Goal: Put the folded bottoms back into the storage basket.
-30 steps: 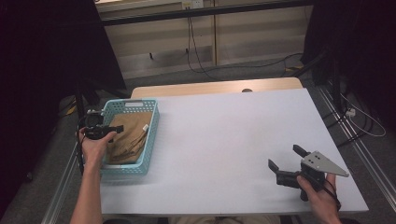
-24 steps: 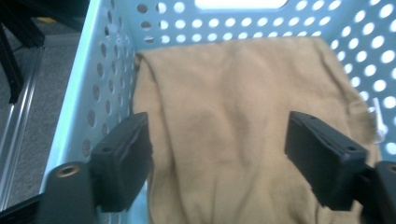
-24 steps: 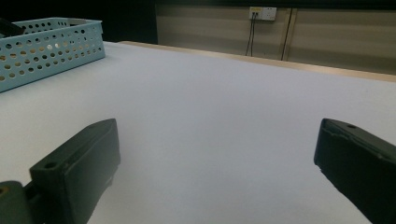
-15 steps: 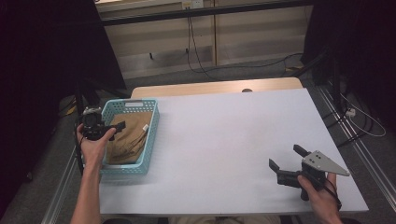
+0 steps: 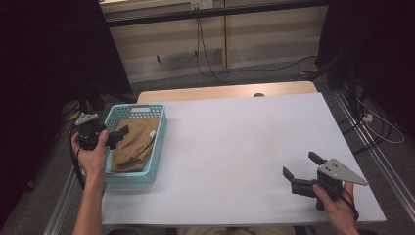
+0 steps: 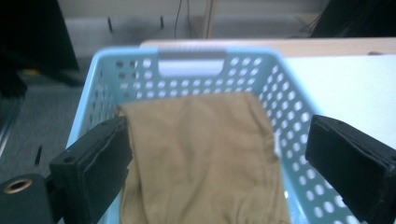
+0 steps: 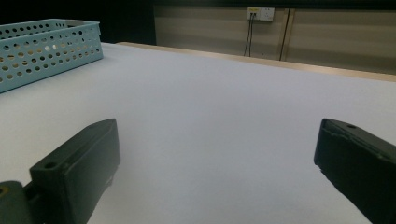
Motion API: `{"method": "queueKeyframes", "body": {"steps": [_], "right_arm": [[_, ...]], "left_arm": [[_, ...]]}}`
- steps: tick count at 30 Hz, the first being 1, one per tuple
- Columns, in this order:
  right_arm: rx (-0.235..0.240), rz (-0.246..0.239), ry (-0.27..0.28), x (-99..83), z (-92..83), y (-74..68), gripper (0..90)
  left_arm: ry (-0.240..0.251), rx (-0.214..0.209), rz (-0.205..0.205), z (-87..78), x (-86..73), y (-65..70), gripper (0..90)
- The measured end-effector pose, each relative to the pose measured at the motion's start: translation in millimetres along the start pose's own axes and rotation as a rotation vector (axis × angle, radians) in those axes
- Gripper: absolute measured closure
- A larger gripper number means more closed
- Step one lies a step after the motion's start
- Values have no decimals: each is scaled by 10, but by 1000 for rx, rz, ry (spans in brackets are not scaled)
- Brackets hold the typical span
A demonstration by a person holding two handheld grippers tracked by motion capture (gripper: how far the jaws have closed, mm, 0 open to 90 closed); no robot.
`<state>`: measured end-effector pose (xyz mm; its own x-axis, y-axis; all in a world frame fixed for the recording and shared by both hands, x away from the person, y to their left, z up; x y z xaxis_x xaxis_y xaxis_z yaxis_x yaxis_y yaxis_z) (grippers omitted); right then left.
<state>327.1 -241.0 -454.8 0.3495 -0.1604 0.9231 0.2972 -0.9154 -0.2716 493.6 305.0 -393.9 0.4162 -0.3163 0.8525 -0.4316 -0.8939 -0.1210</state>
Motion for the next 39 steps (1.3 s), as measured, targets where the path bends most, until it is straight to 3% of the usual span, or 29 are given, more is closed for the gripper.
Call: {"method": "queueKeyframes", "body": {"steps": [5, 8, 11, 13, 22, 25, 29, 32, 39], "right_arm": [[0, -2, 2, 5, 2, -13, 3], [-1, -5, 2, 3, 1, -14, 3], [-3, -4, 5, 5, -5, -20, 3], [-2, -6, 7, 6, -6, -26, 3], [-1, -6, 4, 0, -3, -44, 3], [-2, -4, 3, 0, -3, -42, 3], [2, -9, 1, -6, 4, -51, 3], [0, -10, 2, -4, 7, -47, 3], [-1, -6, 2, -3, 0, -48, 3]], "left_arm": [[38, 24, 24, -98, -8, 58, 69], [51, -4, 20, -122, -31, 131, 69], [60, 2, 37, -162, -40, 187, 69], [48, 26, 70, -193, -58, 235, 69], [76, -45, 101, -352, -51, 488, 68], [85, -35, 99, -418, -57, 510, 64], [120, -89, 61, -485, -39, 568, 47], [132, -80, 73, -523, -13, 614, 43], [139, -113, 120, -560, 40, 814, 42]]}}
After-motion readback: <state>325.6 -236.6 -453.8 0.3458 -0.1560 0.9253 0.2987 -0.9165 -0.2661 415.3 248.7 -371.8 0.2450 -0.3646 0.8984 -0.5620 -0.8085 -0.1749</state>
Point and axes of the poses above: each handheld gripper's, and its own axes: z roughly forward along the jaws, x roughly out of its top, y roughly to its right, the point moved 8 cm from there along z, roughly forward along the jaws, and after that the axes turned 14 degrees about z, right-handed, at the moved point
